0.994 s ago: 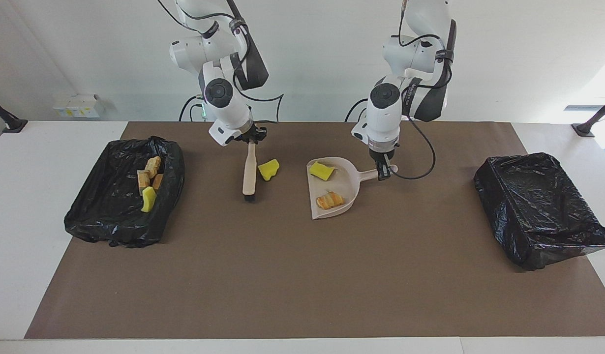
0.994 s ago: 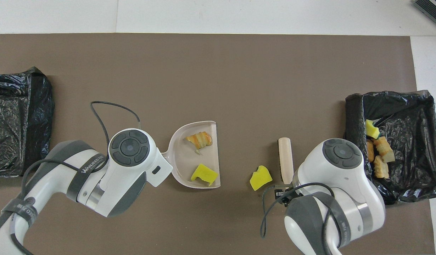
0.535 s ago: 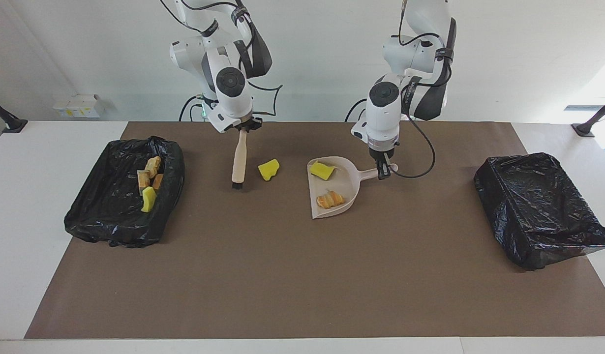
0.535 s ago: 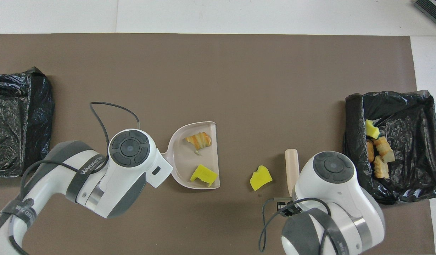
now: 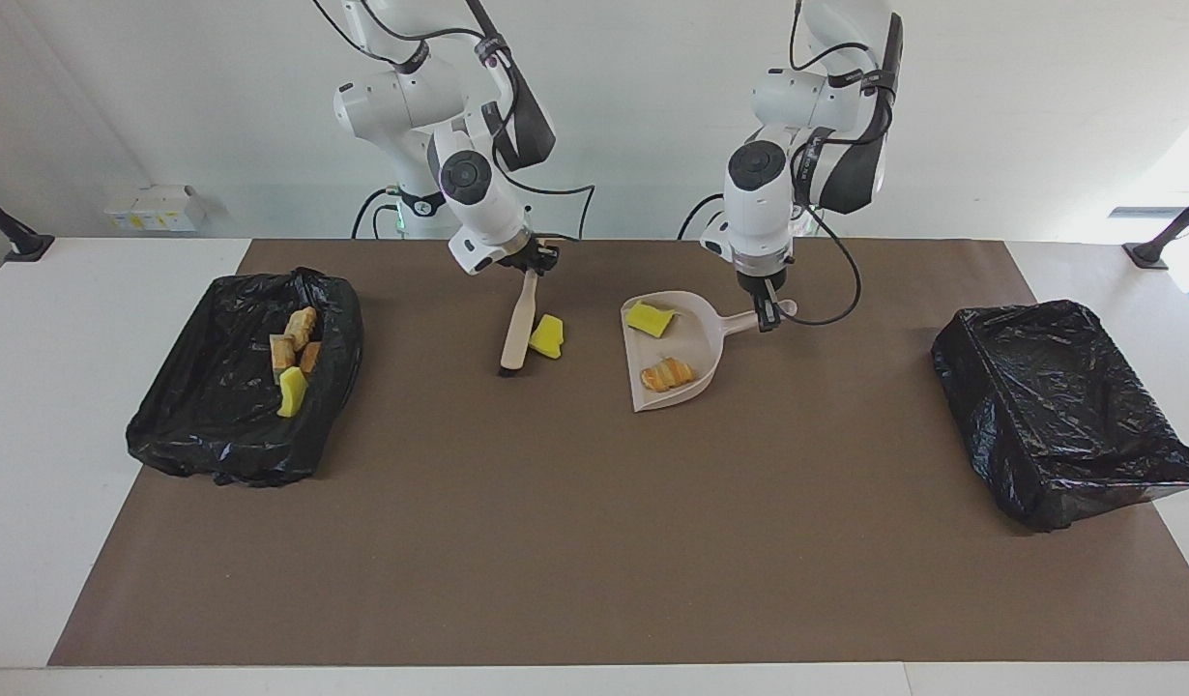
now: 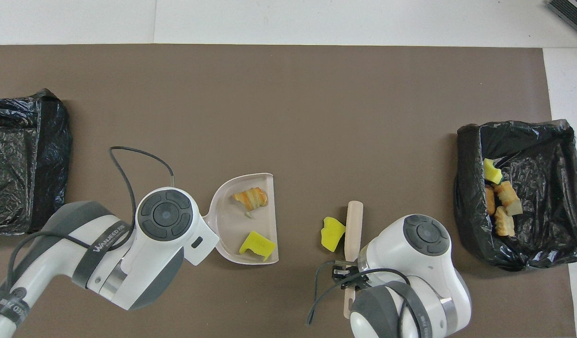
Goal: Sweep and dump trash in bin
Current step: 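Move the brush behind the remaining sponge pieces with the right gripper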
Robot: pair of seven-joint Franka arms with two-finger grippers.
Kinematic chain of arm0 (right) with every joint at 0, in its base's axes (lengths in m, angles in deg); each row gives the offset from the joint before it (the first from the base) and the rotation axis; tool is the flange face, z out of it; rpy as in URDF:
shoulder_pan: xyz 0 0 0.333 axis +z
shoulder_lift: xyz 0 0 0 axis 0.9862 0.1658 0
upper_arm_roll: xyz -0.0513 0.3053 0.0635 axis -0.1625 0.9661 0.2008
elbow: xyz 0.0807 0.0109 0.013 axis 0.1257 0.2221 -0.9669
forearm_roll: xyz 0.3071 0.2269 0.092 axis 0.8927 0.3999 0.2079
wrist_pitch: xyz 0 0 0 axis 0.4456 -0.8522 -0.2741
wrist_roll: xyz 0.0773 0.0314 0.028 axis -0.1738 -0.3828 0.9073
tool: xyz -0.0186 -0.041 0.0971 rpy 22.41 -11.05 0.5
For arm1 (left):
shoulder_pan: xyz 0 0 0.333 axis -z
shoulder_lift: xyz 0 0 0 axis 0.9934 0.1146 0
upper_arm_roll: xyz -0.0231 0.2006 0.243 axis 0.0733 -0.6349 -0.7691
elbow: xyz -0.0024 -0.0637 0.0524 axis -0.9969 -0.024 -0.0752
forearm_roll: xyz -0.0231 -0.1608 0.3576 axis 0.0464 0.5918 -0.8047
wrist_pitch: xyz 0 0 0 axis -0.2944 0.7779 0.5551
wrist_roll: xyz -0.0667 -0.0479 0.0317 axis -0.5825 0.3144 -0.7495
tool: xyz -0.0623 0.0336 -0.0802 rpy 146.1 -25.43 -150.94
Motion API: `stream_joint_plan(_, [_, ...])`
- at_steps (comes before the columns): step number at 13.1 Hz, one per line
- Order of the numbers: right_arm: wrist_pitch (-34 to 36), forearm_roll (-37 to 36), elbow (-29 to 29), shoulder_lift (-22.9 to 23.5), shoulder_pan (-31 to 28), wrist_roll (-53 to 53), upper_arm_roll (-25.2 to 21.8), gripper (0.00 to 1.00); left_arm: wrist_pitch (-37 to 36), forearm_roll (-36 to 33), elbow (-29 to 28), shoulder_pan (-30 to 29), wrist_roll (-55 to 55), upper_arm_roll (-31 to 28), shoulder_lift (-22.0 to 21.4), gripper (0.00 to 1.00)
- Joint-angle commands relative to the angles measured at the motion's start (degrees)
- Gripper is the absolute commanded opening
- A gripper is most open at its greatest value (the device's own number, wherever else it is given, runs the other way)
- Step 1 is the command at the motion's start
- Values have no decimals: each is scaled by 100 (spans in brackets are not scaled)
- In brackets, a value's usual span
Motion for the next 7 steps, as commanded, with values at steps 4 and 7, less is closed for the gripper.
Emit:
stream_joint_plan(4, [-1235,783,-1002,1274,489,42,16,0,406,-160,-503,301,-954,-6,-229,0])
stream_joint_plan(7, [-1226,1150,-1151,1283,770,-204,51,0,827,-151,-433,292,-999,3,86,0])
